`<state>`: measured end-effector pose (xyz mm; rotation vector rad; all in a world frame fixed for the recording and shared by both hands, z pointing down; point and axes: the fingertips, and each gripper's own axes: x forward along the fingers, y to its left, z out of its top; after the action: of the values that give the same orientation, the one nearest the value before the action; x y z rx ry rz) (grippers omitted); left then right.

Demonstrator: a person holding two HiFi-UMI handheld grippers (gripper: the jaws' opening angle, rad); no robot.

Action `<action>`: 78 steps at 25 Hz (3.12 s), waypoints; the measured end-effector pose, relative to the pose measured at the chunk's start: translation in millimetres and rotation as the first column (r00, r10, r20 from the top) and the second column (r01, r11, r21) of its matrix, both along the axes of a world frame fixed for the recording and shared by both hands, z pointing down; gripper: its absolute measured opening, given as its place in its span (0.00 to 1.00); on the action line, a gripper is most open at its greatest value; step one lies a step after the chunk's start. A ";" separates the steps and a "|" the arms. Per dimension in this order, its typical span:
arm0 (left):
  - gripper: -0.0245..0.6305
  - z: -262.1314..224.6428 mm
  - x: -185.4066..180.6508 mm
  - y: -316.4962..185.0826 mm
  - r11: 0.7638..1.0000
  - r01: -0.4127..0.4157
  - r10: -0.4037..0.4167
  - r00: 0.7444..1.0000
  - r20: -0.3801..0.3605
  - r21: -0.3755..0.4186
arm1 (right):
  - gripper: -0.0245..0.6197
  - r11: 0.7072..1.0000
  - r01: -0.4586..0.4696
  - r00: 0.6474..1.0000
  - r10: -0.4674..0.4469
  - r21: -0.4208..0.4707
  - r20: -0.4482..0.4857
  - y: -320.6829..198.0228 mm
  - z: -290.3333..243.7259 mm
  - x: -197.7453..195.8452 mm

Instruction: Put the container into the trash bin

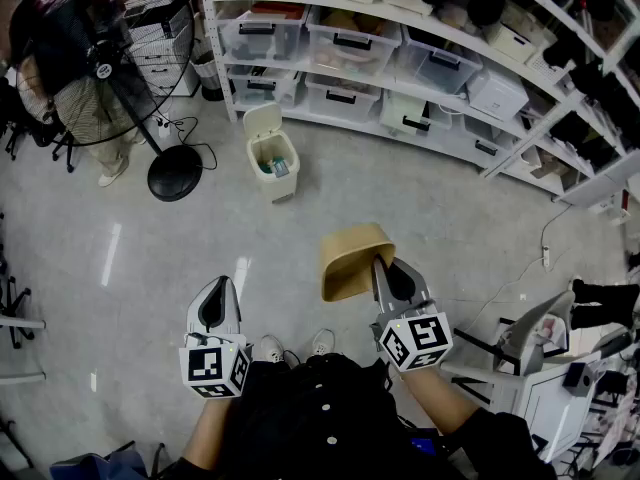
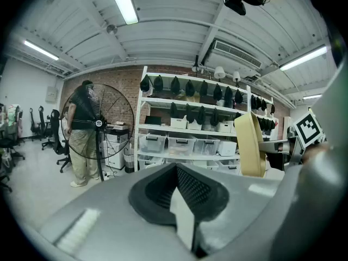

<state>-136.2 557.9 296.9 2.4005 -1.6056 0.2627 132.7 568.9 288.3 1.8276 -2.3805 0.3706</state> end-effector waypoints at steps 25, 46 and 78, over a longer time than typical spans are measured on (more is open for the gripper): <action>0.04 -3.9 24.7 12.0 0.996 0.085 -0.086 0.996 0.033 0.025 | 0.08 0.998 0.041 0.999 -0.042 0.047 0.031 -6.3 -3.9 35.5; 0.04 -6.9 34.2 -104.8 0.999 -0.007 0.008 1.000 -0.007 0.047 | 0.08 0.999 0.009 1.000 -0.009 0.049 -0.007 -112.2 -3.1 26.2; 0.04 -2.4 -16.9 -268.8 0.994 -0.103 0.105 0.993 -0.047 0.039 | 0.08 0.997 -0.059 0.998 0.059 0.047 -0.018 -266.5 -10.2 -34.9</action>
<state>-153.1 289.1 294.5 2.5019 -1.4795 0.1935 97.8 302.4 278.1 1.9160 -2.3460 0.3037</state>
